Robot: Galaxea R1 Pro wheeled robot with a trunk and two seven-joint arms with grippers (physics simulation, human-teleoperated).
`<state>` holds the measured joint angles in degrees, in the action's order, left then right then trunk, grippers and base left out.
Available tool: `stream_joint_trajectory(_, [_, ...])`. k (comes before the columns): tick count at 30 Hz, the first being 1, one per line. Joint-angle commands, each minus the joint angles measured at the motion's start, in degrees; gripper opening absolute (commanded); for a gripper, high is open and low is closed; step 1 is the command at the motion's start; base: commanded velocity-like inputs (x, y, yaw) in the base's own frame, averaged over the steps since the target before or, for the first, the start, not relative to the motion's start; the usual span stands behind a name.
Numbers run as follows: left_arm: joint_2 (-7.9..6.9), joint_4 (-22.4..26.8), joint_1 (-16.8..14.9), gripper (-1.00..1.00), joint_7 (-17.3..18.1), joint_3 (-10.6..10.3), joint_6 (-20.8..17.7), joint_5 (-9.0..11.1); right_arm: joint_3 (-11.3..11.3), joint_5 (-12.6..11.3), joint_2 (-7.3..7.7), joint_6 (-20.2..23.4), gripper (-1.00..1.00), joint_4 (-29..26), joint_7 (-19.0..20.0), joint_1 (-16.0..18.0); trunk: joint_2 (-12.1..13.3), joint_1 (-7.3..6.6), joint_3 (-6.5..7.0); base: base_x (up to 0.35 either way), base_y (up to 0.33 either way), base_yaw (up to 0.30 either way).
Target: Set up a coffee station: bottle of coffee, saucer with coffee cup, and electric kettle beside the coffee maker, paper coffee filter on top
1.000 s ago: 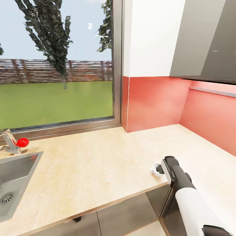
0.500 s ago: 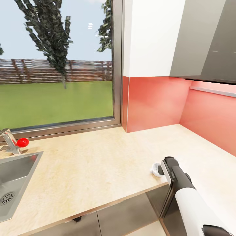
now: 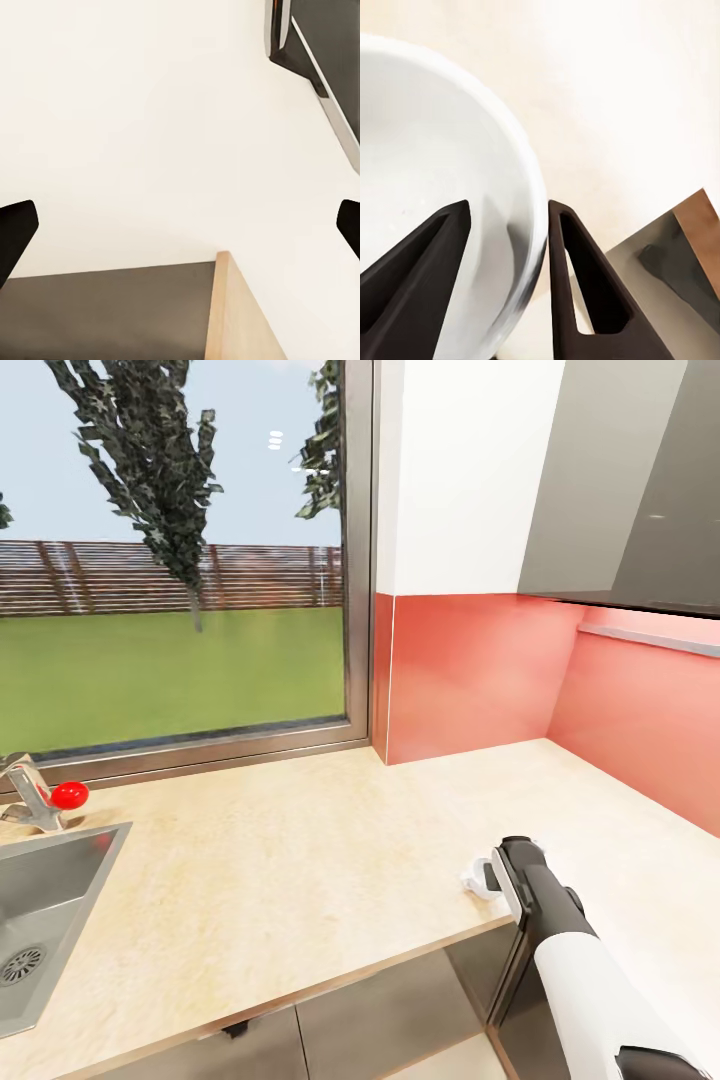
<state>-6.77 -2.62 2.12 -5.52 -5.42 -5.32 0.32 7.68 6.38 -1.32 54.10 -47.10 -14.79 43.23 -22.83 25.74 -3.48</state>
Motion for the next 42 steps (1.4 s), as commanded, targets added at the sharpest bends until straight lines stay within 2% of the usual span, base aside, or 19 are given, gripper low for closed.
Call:
stream_joint_trajectory(1, [0.00, 0.07, -0.02, 1.00, -0.11, -0.46, -0.22, 0.03, 0.23, -1.02, -0.09, 0.04, -1.00, 0.70, 0.29, 0.01, -0.09, 0.04, -0.12, 0.000, 0.000, 0.000])
stream_joint_trajectory(23, [0.00, 0.08, -0.02, 1.00, -0.11, -0.47, -0.14, 0.03, 0.27, -1.02, -0.38, 0.13, -1.00, -0.44, 0.24, 0.01, -0.09, 0.04, -0.12, 0.000, 0.000, 0.000])
stream_joint_trajectory(26, [0.00, 0.07, -0.02, 1.00, -0.11, -0.47, -0.13, 0.03, 0.24, -1.06, -0.45, 0.13, -1.00, -3.18, 0.22, 0.01, -0.09, 0.04, -0.12, 0.000, 0.000, 0.000])
stream_joint_trajectory(30, [0.00, 0.07, -0.02, 1.00, -0.11, -0.46, -0.13, 0.03, -0.03, -1.10, -0.63, 0.25, -1.00, -10.01, 0.56, 0.01, -0.09, 0.04, -0.12, 0.000, 0.000, 0.000])
stream_joint_trajectory(32, [0.00, 0.07, -0.02, 1.00, -0.11, -0.46, -0.13, 0.03, -1.54, -1.10, -0.82, 0.29, -1.00, -14.66, 1.34, 0.01, -0.09, 0.04, -0.12, 0.000, 0.000, 0.000])
stream_joint_trajectory(37, [0.03, 0.07, -0.02, 1.00, -0.11, -0.47, -0.01, 0.03, -5.75, -1.10, -1.02, 0.30, -1.00, -21.66, 2.60, 0.01, -0.09, 0.04, -0.12, 0.000, 0.000, 0.000])
stream_joint_trajectory(42, [0.01, 0.11, -0.02, 1.00, -0.11, -0.46, 0.50, 0.03, -8.58, -1.14, -1.11, 0.36, -1.00, -27.06, 2.81, 0.01, -0.09, 0.04, -0.12, 0.000, 0.000, 0.000])
